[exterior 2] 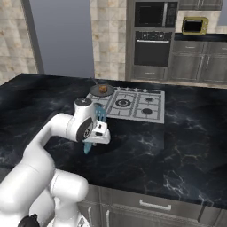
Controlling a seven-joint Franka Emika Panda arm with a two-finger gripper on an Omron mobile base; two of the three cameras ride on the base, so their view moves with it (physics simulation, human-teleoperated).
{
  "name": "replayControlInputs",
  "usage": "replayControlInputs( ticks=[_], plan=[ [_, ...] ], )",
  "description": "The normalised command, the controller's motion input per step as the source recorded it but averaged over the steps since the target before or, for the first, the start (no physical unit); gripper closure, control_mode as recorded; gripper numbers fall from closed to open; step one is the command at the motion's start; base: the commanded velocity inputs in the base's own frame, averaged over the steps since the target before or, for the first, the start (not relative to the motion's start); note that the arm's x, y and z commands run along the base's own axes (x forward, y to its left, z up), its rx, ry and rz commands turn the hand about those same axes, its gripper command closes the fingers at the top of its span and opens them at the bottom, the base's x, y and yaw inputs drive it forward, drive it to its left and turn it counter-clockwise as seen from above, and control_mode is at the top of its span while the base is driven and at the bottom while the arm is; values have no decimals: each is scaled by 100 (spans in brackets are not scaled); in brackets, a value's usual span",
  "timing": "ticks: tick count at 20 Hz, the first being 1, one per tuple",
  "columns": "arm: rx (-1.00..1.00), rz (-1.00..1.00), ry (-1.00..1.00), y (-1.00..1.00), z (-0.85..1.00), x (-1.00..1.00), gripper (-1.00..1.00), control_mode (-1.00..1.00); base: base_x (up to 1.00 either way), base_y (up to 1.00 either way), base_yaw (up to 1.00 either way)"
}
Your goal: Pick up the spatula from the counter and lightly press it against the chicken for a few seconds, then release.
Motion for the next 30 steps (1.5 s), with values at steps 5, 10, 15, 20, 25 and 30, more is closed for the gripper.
replayControlInputs(
  ticks=[5, 10, 15, 20, 25, 30],
  plan=[
    [0, -18, 1, 0, 6, -58, 100, -100, 0, 0, 0],
    [0, -16, 1, 0, 6, -55, 100, -100, 0, 0, 0],
    [0, -6, 0, 0, 0, -22, 100, 100, -35, 0, -9],
    [0, 0, 0, 0, 0, 0, 100, 100, -75, 0, -12],
    [0, 0, 0, 0, 0, 0, 100, 100, -86, 0, -6],
    [0, 0, 0, 0, 0, 0, 100, 100, -87, 3, -3]
  ],
)
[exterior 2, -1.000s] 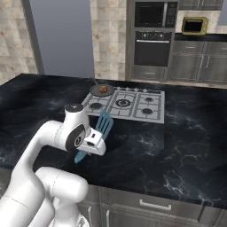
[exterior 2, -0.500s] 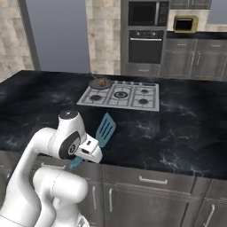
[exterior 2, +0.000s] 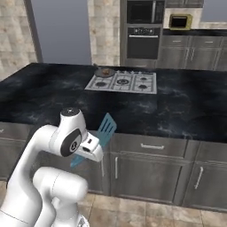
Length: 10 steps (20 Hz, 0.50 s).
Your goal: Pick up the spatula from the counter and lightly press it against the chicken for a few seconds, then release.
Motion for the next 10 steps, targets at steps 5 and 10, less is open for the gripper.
replayControlInputs(
  ticks=[5, 10],
  plan=[
    [0, 0, 0, 0, 0, 0, 100, 100, -100, 22, 0],
    [0, 0, 0, 0, 0, 0, 100, 100, -94, 49, 0]
  ],
)
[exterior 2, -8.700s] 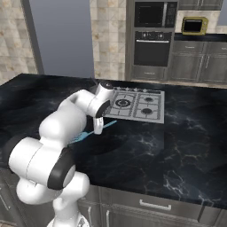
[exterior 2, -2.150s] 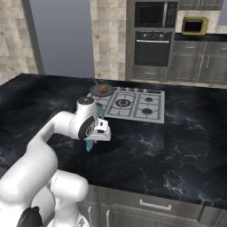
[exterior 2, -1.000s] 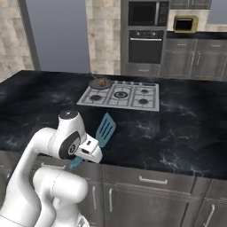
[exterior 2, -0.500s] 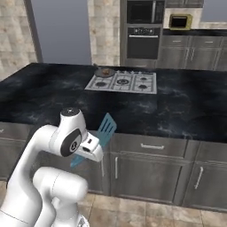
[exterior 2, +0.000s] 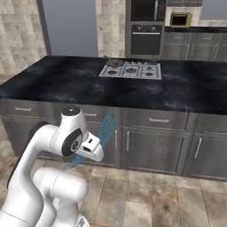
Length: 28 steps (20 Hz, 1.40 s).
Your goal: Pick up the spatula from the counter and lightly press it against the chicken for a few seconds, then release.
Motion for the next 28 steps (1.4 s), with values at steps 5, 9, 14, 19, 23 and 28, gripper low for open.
replayControlInputs(
  ticks=[5, 9, 14, 19, 23, 28],
  plan=[
    [0, 0, 0, 0, 0, 0, 100, 100, -48, 91, 3],
    [0, 0, 0, 0, 0, 0, 100, 100, -21, 100, 13],
    [0, 0, 0, 0, 0, 0, 100, 100, -8, 100, 15],
    [0, 0, 0, 0, 0, 0, 100, 100, -1, 99, 14],
    [0, 0, 0, 0, 0, 0, 100, 100, 0, 83, 9],
    [0, 0, 0, 0, 0, 0, 100, 100, 5, 83, 8]
  ],
)
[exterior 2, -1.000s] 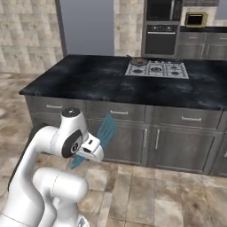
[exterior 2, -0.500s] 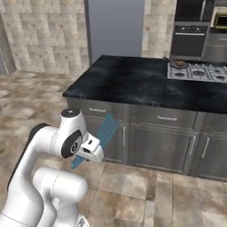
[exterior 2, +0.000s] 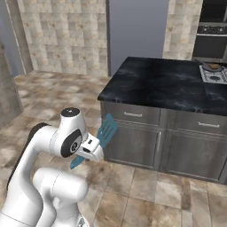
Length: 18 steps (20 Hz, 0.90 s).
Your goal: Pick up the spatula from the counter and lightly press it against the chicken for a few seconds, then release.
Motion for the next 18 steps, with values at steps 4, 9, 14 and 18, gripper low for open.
replayControlInputs(
  ticks=[4, 9, 14, 18],
  plan=[
    [0, 0, 0, 0, 0, 0, 100, 100, 15, 79, 9],
    [0, 0, 0, 0, 0, 0, 100, 100, 25, 80, 8],
    [0, 0, 0, 0, 0, 0, 100, 100, 37, 70, 8],
    [0, 0, 0, 0, 0, 0, 100, 100, 32, 54, 2]
  ],
)
